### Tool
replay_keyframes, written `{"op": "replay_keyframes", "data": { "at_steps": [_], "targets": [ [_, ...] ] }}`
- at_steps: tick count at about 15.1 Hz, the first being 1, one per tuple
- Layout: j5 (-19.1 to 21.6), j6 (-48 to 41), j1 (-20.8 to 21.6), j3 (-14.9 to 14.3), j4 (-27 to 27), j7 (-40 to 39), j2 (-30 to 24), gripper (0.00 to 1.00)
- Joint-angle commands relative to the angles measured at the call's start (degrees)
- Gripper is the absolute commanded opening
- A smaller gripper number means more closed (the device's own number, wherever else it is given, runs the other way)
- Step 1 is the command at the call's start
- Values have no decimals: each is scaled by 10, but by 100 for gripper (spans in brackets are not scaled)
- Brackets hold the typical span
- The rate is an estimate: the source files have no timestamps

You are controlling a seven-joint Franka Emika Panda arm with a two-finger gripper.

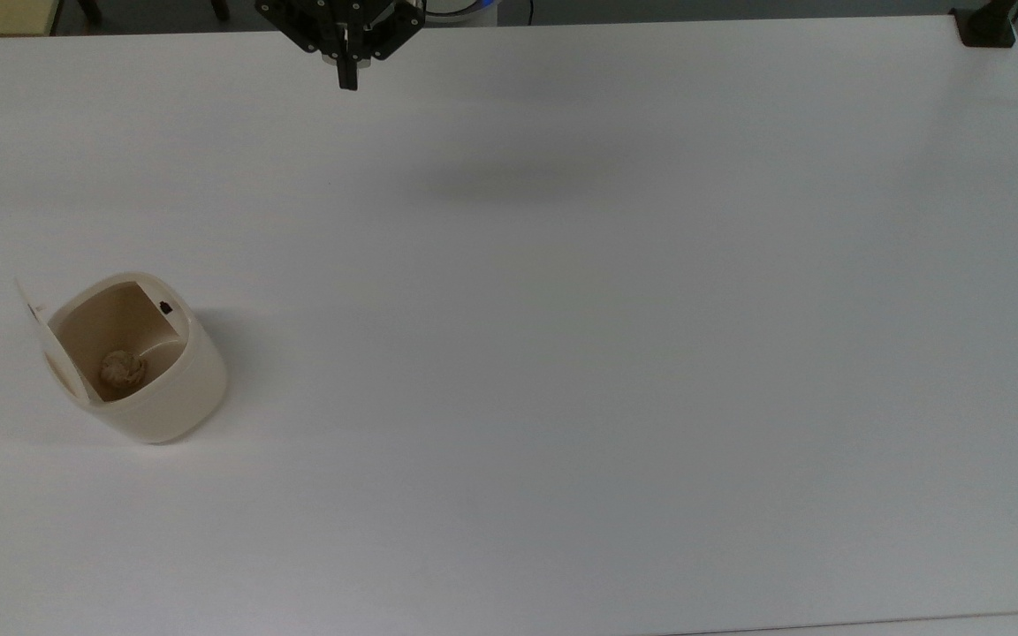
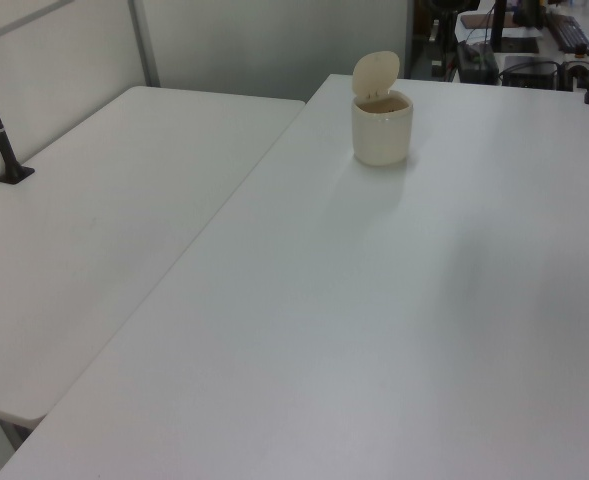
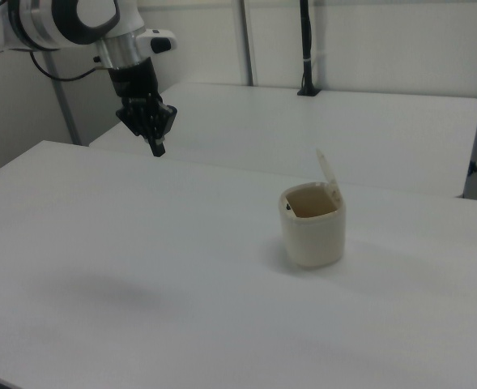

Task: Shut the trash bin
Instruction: 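Move the gripper toward the open lid of the cream trash bin, then push the raised lid down over the bin opening with the gripper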

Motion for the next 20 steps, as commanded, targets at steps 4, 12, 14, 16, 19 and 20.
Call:
{"op": "replay_keyframes", "data": {
  "at_steps": [4, 12, 14, 16, 19, 20],
  "targets": [
    [13, 101, -57, -5, -9, 9, 20, 2],
    [10, 387, -162, -8, 16, 96, 97, 2],
    [9, 442, -176, -8, 19, 96, 116, 2],
    [9, 497, -189, -8, 19, 96, 140, 2],
    [10, 563, -203, -8, 19, 105, 174, 2],
    [10, 574, -205, -8, 19, 112, 181, 2]
  ]
}}
